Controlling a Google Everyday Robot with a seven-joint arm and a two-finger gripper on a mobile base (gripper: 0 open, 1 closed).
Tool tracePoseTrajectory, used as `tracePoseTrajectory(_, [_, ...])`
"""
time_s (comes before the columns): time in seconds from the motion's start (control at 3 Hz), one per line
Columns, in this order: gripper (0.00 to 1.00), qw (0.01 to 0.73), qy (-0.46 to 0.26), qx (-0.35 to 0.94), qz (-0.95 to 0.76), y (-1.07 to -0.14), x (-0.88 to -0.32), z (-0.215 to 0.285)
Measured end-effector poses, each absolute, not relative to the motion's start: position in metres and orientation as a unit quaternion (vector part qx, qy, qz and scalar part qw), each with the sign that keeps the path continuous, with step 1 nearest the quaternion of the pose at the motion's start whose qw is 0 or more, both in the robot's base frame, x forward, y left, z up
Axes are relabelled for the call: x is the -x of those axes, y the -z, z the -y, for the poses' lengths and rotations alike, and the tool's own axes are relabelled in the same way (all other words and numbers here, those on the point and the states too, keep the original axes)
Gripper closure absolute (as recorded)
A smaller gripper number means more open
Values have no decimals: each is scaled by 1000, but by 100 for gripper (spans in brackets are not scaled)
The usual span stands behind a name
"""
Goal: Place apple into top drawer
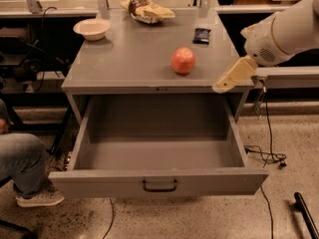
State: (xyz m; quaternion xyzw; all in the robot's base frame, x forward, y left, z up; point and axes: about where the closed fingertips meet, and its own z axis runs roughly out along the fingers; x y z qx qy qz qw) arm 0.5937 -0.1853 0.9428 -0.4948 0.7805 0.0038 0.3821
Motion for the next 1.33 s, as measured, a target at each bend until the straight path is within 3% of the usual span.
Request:
tracePoseTrajectory(0.67, [0, 491, -95, 434, -749, -929, -678, 157])
tracePoseTrajectory(1.33, [0, 530, -186, 413, -717, -913, -714, 112])
